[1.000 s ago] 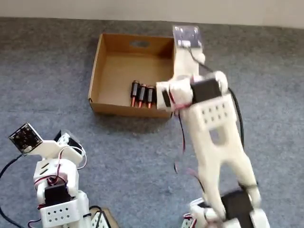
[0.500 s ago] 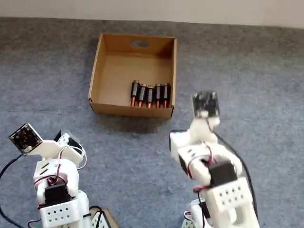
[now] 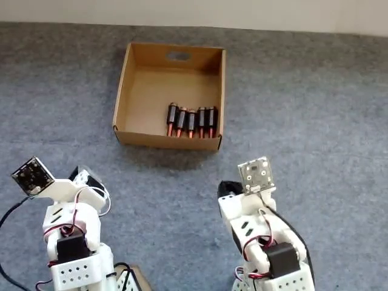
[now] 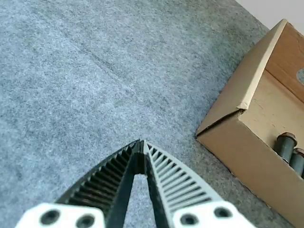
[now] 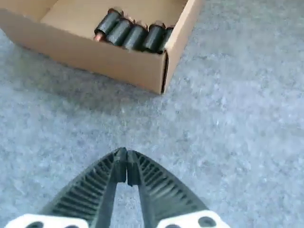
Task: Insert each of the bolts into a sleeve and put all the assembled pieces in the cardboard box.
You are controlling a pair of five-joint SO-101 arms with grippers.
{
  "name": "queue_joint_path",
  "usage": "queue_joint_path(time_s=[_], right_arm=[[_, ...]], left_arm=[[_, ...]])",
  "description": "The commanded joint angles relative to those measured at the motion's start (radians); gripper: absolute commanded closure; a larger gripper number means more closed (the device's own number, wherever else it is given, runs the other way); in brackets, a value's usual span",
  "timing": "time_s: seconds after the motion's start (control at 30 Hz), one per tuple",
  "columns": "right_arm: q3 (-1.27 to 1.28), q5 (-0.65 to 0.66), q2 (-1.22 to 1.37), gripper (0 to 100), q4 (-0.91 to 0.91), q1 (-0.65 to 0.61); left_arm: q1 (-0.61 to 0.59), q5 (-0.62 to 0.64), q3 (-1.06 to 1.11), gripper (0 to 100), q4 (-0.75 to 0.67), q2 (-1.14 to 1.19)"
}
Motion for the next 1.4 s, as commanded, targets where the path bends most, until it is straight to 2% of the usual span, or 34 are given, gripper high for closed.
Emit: queue_joint_path(time_s=[0.0, 0.3, 0.53, 0.63, 0.8, 0.9, 1.0, 1.17, 1.27, 1.37], right_arm=[[0.041, 0.008, -0.001, 99.2, -0.016, 0.01], [0.278, 0.014, -0.019, 99.2, -0.005, 0.01], [0.275, 0.015, -0.019, 99.2, 0.119, 0.021], [0.275, 0.015, -0.019, 99.2, 0.113, 0.022], [0.275, 0.015, -0.019, 99.2, 0.119, 0.019], [0.275, 0.015, -0.019, 99.2, 0.119, 0.019], [0.275, 0.015, -0.019, 99.2, 0.119, 0.019], [0.275, 0.015, -0.019, 99.2, 0.119, 0.019], [0.275, 0.015, -0.019, 99.2, 0.119, 0.019], [0.275, 0.015, -0.019, 99.2, 0.119, 0.019]], left_arm=[[0.019, -0.006, 0.016, 99, 0.003, -0.001], [0.019, -0.006, 0.018, 99, 0.003, -0.001], [0.021, -0.006, 0.018, 99, 0.034, -0.004], [0.076, -0.011, 0.018, 99, 0.072, -0.007], [0.205, -0.204, 0.018, 99, 0.193, -0.008], [0.205, -0.354, 0.018, 99, 0.232, -0.008], [0.162, -0.442, 0.018, 99, 0.239, -0.008], [0.045, -0.45, 0.018, 99, 0.373, -0.008], [0.041, -0.45, 0.018, 99, 0.453, -0.008], [0.041, -0.448, 0.018, 99, 0.457, -0.008]])
